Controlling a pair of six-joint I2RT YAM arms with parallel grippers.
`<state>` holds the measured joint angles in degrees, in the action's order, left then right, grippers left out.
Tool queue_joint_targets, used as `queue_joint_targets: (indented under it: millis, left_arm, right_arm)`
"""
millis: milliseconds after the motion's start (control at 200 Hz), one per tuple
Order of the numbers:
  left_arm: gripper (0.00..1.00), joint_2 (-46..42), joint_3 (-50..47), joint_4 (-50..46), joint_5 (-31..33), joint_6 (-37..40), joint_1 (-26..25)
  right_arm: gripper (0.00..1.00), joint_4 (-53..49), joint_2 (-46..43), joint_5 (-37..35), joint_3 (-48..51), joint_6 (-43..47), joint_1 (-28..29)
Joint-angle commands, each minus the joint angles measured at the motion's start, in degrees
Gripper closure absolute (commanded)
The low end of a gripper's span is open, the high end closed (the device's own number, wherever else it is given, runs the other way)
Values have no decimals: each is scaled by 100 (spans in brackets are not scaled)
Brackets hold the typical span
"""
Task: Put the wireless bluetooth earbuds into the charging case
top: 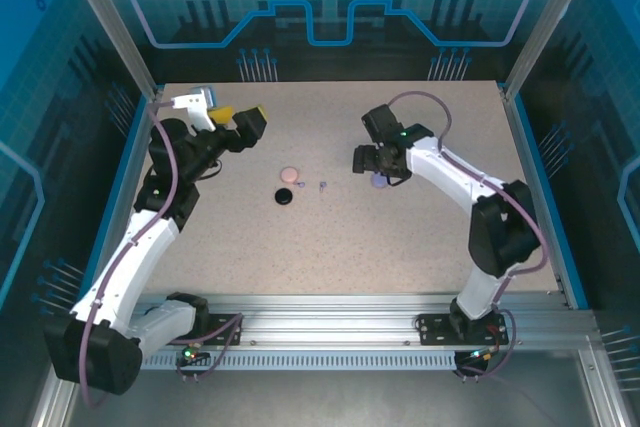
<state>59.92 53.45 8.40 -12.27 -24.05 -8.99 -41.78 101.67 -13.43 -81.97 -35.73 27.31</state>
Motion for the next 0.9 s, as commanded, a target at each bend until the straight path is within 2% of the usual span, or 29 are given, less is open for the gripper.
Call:
queue_joint_targets:
  millis: [0,160,420,895]
  left_arm:
    - [1,-99,-62,82,-345,-89,3]
    - [1,-30,-159,188,-708,-195,-29]
    - [1,0,-136,-11,-961,127,-188]
    - [1,259,-1,-155,-1189,313,-406]
  right_arm:
    - [12,-325,516,296,-522,617,-100]
    - [13,-470,1155,420,-921,1446,-326]
    - [15,-414,1610,834,-1038,1963,-622]
    - [20,-612,2129,649,-1273,2138,-560]
